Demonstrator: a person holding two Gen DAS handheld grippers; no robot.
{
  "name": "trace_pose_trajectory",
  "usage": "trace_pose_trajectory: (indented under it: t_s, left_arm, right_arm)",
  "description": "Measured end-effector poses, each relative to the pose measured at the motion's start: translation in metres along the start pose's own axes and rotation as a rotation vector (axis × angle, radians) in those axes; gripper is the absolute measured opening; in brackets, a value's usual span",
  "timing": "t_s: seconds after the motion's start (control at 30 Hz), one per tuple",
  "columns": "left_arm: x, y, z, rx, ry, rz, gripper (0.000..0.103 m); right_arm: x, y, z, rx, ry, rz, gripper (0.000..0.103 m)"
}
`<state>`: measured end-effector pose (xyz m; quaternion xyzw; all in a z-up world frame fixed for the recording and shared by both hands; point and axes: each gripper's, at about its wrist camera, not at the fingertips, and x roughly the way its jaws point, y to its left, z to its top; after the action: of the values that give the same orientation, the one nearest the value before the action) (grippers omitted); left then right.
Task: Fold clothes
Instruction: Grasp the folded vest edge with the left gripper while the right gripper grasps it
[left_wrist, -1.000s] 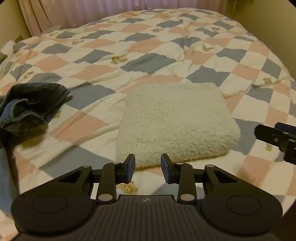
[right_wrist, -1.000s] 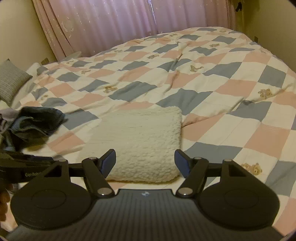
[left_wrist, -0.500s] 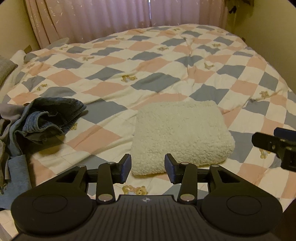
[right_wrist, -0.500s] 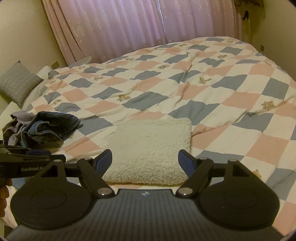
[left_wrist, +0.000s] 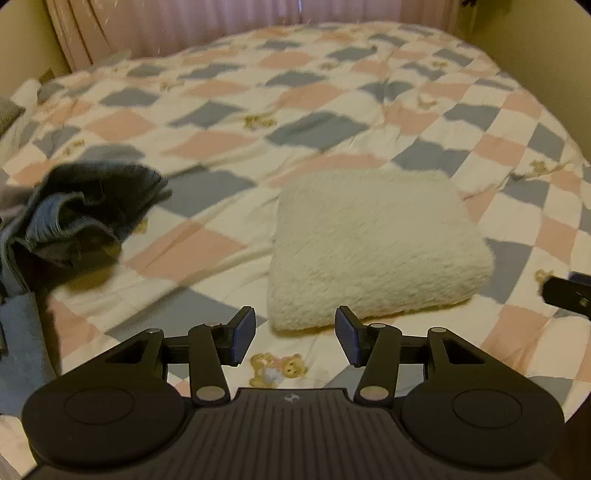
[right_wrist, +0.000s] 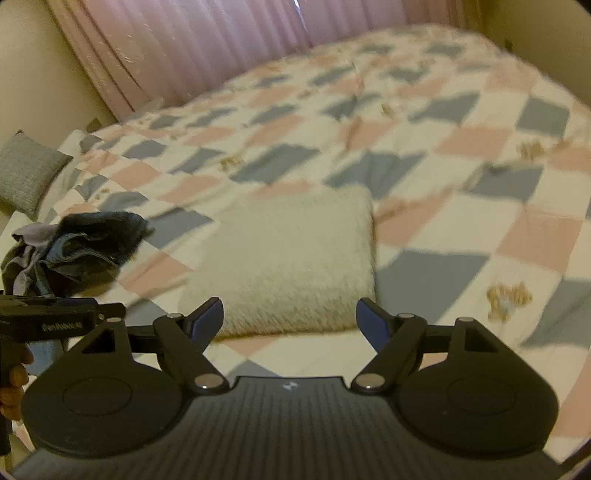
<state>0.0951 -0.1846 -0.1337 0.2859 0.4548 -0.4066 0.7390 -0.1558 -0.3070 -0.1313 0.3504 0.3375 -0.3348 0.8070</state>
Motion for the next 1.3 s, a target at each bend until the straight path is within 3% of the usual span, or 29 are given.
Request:
trace_pose_trajectory:
  t_s: [0.1, 0.27, 0.43, 0.53, 0.67, 0.8, 0.83, 0.93, 1.07, 1.17, 1.3]
  left_arm:
    - [0.025, 0.021, 0.006, -0.031, 0.008, -0.043, 0.062]
    - [0.093, 0.063, 0.021, -0.211, 0.06, -0.231, 0.077]
    - [0.168, 0.09, 0.016, -0.456, 0.128, -0.37, 0.085]
    - [0.199, 0.097, 0.008, -0.547, 0.137, -0.419, 0.09]
    - [0.233, 0.098, -0.004, -0.629, 0.169, -0.471, 0.096]
    - [0.249, 0.094, -0.01, -0.676, 0.175, -0.525, 0.095]
    - [0.251, 0.093, -0.009, -0.675, 0.173, -0.532, 0.091]
    - [0.254, 0.094, -0.006, -0.686, 0.168, -0.577, 0.068]
    - [0.245, 0.09, 0.002, -0.644, 0.137, -0.587, 0.04]
    - [0.231, 0.085, 0.0, -0.622, 0.126, -0.588, 0.03]
    - [0.202, 0.068, -0.016, -0.624, 0.143, -0.62, 0.025]
  right_arm:
    - [0.024, -0.021, -0.013, 0.108, 0.058, 0.039, 0.078]
    - [0.077, -0.053, -0.043, 0.367, 0.104, 0.166, 0.078]
    - [0.129, -0.086, -0.068, 0.729, 0.04, 0.241, 0.084]
    - [0.153, -0.098, -0.085, 0.937, -0.004, 0.273, 0.087]
    - [0.178, -0.101, -0.099, 1.059, -0.056, 0.259, 0.092]
    - [0.198, -0.092, -0.095, 1.066, -0.106, 0.269, 0.094]
    - [0.202, -0.088, -0.092, 1.053, -0.116, 0.273, 0.087]
    - [0.217, -0.079, -0.084, 1.02, -0.135, 0.26, 0.083]
    - [0.226, -0.073, -0.08, 1.009, -0.147, 0.259, 0.06]
    - [0.214, -0.08, -0.076, 0.984, -0.119, 0.302, 0.052]
    - [0.185, -0.103, -0.061, 0.914, -0.071, 0.346, 0.051]
